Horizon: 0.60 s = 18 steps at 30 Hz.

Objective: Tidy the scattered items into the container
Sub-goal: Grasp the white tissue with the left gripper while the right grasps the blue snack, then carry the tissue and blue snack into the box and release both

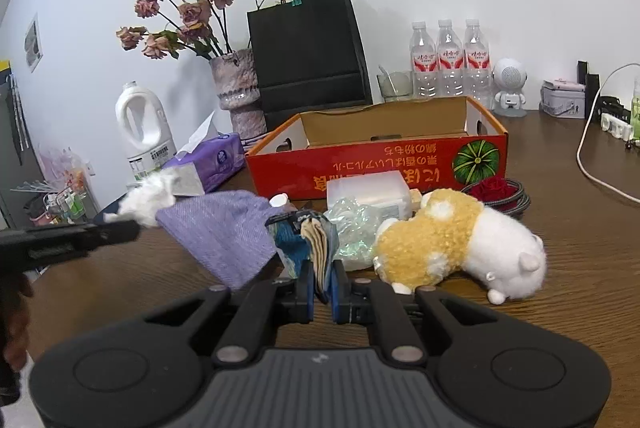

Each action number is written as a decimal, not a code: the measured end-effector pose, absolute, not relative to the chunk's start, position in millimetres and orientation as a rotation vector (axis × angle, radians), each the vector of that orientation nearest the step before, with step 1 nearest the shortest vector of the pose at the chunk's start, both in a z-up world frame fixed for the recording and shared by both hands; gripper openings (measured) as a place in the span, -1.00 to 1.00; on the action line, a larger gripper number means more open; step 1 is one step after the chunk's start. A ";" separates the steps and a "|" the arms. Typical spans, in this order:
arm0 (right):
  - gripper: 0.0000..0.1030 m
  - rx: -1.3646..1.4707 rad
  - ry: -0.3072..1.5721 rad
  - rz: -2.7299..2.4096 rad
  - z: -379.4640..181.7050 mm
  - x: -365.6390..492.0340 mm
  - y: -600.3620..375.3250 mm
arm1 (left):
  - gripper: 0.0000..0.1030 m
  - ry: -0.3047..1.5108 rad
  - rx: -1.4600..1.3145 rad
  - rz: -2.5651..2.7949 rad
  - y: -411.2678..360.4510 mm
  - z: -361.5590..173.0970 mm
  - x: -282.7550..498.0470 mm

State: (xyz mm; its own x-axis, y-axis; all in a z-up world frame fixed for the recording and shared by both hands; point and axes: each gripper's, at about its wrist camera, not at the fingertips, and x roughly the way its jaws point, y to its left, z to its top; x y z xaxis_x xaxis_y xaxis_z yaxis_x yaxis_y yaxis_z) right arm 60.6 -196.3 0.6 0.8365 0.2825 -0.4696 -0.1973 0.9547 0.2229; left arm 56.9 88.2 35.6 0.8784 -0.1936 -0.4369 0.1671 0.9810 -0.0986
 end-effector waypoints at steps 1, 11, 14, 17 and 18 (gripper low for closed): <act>-0.86 0.169 0.522 0.255 0.5 58.9 -197.5 | -0.84 0.459 -0.076 -0.196 89.0 37.7 53.4; -0.86 0.155 0.495 0.239 7.0 54.8 -209.8 | -0.83 0.479 -0.105 -0.290 65.6 44.6 61.2; -0.86 0.135 0.471 0.217 18.6 65.7 -216.9 | -0.83 0.461 -0.108 -0.315 54.6 55.3 82.4; -0.86 0.111 0.451 0.205 33.6 90.1 -225.8 | -0.83 0.444 -0.095 -0.345 42.7 72.3 115.7; -0.86 0.101 0.447 0.206 38.6 100.3 -228.7 | -0.82 0.447 -0.096 -0.354 39.2 77.6 128.8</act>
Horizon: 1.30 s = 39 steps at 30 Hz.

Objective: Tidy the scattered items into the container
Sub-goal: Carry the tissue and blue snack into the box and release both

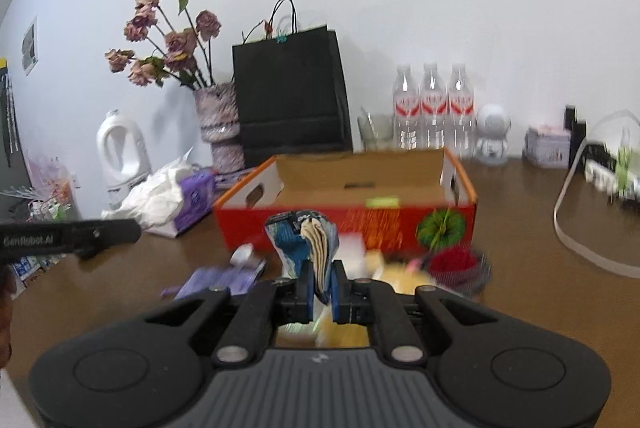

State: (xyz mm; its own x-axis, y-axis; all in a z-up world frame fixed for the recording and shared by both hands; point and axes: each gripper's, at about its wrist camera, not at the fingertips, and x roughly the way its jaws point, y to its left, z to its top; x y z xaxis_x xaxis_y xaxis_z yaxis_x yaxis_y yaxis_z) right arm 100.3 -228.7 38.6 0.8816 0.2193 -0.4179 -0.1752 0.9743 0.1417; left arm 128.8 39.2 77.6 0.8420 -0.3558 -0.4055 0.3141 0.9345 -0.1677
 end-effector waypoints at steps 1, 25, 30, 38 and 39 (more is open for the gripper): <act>-0.86 0.090 0.444 0.207 44.0 112.7 -231.6 | -0.82 0.453 -0.100 -0.364 35.3 83.0 144.1; -0.69 0.057 0.852 -0.004 -7.7 402.4 -258.2 | -0.76 0.863 -0.119 -0.188 -21.0 27.7 409.4; 0.37 0.048 0.838 0.031 -4.0 397.5 -256.8 | 0.53 0.843 -0.111 -0.209 -21.1 31.4 405.5; 0.83 -0.011 0.754 0.115 31.8 360.8 -249.9 | 0.98 0.703 0.048 -0.158 -22.9 73.7 370.6; 0.84 -0.020 0.748 0.121 35.4 354.2 -249.2 | 0.98 0.693 0.079 -0.141 -24.3 79.1 368.3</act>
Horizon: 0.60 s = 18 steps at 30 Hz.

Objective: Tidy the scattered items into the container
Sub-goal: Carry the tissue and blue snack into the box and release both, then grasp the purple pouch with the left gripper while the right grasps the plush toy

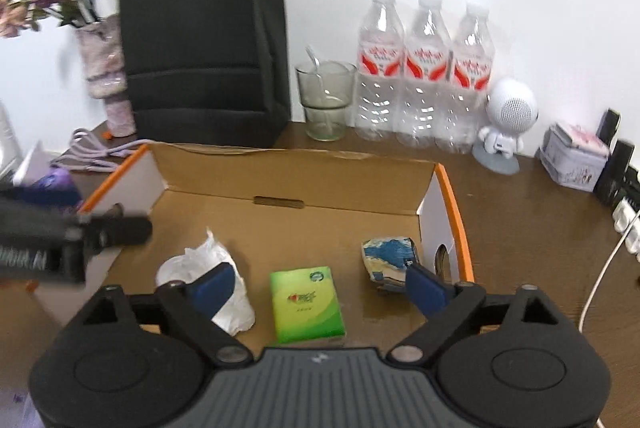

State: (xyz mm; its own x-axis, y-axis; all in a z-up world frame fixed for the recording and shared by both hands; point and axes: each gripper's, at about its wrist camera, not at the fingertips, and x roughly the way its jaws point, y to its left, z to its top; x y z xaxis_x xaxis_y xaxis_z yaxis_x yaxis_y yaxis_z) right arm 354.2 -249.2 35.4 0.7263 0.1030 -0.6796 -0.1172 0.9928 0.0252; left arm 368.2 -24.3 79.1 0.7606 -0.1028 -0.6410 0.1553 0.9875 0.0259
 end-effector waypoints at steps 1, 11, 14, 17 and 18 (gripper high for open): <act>0.85 -0.027 0.742 0.126 38.4 347.7 -248.4 | 0.98 0.684 0.106 -0.126 -24.8 83.0 366.6; 1.00 0.001 0.670 0.153 58.9 257.8 -254.5 | 1.00 0.666 0.047 -0.110 -15.4 69.9 333.6; 1.00 0.020 0.625 0.140 58.5 218.1 -257.4 | 1.00 0.628 -0.008 -0.128 -4.3 68.4 298.1; 1.00 0.020 0.603 0.135 52.9 179.0 -255.5 | 1.00 0.613 -0.014 -0.152 5.0 67.7 254.8; 1.00 0.006 0.598 0.130 50.0 166.0 -253.6 | 1.00 0.604 0.001 -0.153 7.1 68.0 239.6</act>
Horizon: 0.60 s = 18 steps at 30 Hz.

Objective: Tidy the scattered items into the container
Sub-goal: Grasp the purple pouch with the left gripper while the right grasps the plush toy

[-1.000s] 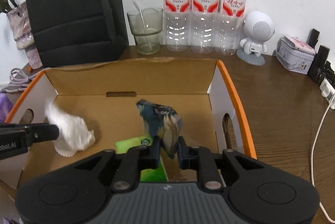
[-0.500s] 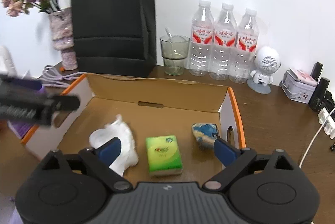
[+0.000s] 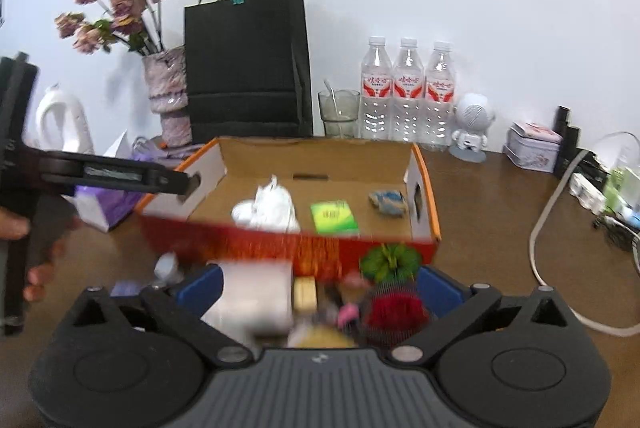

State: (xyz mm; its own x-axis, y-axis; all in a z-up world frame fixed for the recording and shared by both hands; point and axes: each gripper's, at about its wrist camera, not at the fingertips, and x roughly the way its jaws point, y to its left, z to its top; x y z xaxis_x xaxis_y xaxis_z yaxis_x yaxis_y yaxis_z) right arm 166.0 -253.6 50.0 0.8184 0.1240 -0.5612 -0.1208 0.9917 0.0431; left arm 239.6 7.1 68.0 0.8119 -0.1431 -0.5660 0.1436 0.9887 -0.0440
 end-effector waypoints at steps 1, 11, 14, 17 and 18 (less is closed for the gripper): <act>1.00 -0.013 0.593 0.124 46.8 153.5 -251.6 | 1.00 0.590 0.014 -0.151 10.2 68.3 223.0; 1.00 -0.037 0.575 0.054 7.3 64.0 -237.9 | 1.00 0.534 0.068 -0.149 26.2 32.6 78.6; 1.00 -0.015 0.579 0.056 -2.7 50.2 -234.3 | 1.00 0.549 0.031 -0.115 32.0 19.5 59.0; 1.00 -0.016 0.597 0.071 -9.7 42.5 -230.1 | 1.00 0.563 0.006 -0.120 34.1 11.4 50.0; 1.00 -0.016 0.602 0.072 -11.4 41.6 -229.3 | 1.00 0.573 0.008 -0.132 33.7 8.6 49.6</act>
State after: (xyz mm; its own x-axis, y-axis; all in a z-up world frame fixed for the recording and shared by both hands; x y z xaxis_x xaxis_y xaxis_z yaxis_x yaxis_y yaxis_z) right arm 41.6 -229.3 -11.4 0.8219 0.0630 -0.5661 -0.0726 0.9973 0.0057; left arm 49.6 33.7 8.6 0.8319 -0.1223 -0.5412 0.1268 0.9915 -0.0291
